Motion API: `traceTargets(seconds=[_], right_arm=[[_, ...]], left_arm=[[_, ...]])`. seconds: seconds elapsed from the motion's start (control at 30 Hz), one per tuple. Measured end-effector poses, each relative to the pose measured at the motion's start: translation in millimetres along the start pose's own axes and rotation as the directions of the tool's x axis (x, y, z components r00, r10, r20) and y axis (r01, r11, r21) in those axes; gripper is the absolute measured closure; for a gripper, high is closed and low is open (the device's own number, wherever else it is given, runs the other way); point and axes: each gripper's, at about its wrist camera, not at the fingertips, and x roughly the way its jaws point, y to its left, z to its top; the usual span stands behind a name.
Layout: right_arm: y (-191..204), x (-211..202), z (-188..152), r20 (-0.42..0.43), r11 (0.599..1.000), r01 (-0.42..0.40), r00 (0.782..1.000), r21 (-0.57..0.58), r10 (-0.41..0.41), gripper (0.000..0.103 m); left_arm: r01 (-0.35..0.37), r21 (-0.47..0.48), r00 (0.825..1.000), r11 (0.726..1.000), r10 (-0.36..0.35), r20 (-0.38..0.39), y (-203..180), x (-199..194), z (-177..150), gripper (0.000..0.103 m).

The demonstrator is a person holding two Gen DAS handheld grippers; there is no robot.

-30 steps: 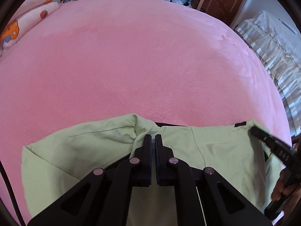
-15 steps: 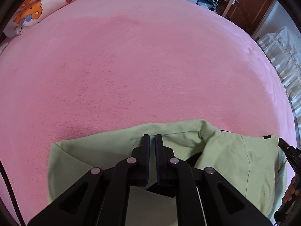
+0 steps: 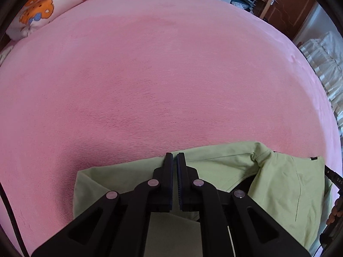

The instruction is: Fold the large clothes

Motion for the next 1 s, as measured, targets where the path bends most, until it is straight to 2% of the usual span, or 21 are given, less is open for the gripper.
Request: traceTargets(seconds=[0.13, 0.23, 0.33, 0.47, 0.5, 0.57, 0.63, 0.67, 0.7, 0.8, 0.83, 0.9, 0.93, 0.97, 1.0], right_arm=[[-10, -10, 2, 0.014, 0.995, 0.095, 0.995, -0.009, -0.095, 0.103], [-17, -26, 2, 0.041, 0.997, 0.066, 0.997, 0.030, -0.067, 0.103], [-13, -51, 2, 0.098, 0.998, 0.067, 0.993, 0.019, -0.069, 0.103], [-7, -86, -5, 0.128, 0.998, 0.063, 0.990, 0.013, -0.064, 0.103], [-5, -95, -9, 0.125, 0.999, 0.052, 0.991, 0.010, -0.053, 0.099], [0, -110, -20, 0.121, 0.999, 0.053, 0.991, 0.007, -0.053, 0.099], [5, -126, -33, 0.113, 0.999, 0.047, 0.993, 0.010, -0.048, 0.098], [8, -133, -41, 0.106, 0.999, 0.038, 0.994, 0.014, -0.039, 0.098], [7, -139, -48, 0.099, 0.999, 0.033, 0.994, 0.019, -0.035, 0.098], [13, -156, -69, 0.086, 0.999, 0.044, 0.995, 0.026, -0.046, 0.097], [15, -161, -75, 0.084, 0.999, 0.045, 0.995, 0.026, -0.048, 0.095], [20, -173, -91, 0.082, 0.999, 0.038, 0.996, 0.033, -0.041, 0.082], [22, -179, -99, 0.080, 0.999, 0.030, 0.996, 0.043, -0.033, 0.070], [25, -184, -106, 0.081, 0.999, 0.020, 0.996, 0.050, -0.024, 0.064], [27, -189, -113, 0.084, 0.998, 0.009, 0.996, 0.055, -0.014, 0.063]], left_arm=[[-0.048, 0.042, 0.999, 0.998, 0.047, 0.017, -4, -5, -1, 0.099], [-0.050, 0.070, 0.998, 0.996, 0.047, 0.043, -17, -16, 2, 0.099], [-0.046, 0.098, 0.995, 0.994, 0.038, 0.089, -28, -39, 6, 0.098], [-0.030, 0.127, 0.993, 0.991, 0.015, 0.118, -42, -75, 0, 0.084], [-0.031, 0.133, 0.992, 0.991, 0.014, 0.123, -45, -83, -4, 0.080], [-0.032, 0.145, 0.991, 0.989, 0.012, 0.134, -40, -105, -21, 0.076], [-0.042, 0.141, 0.990, 0.989, 0.023, 0.137, -41, -125, -35, 0.061], [-0.042, 0.136, 0.990, 0.990, 0.023, 0.136, -39, -132, -40, 0.047], [-0.037, 0.127, 0.990, 0.991, 0.019, 0.138, -38, -142, -48, 0.040], [-0.015, 0.097, 0.990, 0.995, 0.001, 0.141, -31, -170, -73, 0.037], [-0.010, 0.085, 0.990, 0.996, -0.002, 0.140, -29, -179, -81, 0.037], [-0.019, 0.063, 0.991, 0.998, 0.011, 0.133, -21, -195, -97, 0.037], [-0.023, 0.042, 0.992, 0.999, 0.018, 0.126, -14, -202, -106, 0.037], [-0.015, 0.030, 0.993, 0.999, 0.012, 0.120, -12, -205, -110, 0.037], [0.000, 0.018, 0.994, 1.000, -0.002, 0.112, -9, -212, -119, 0.037]])
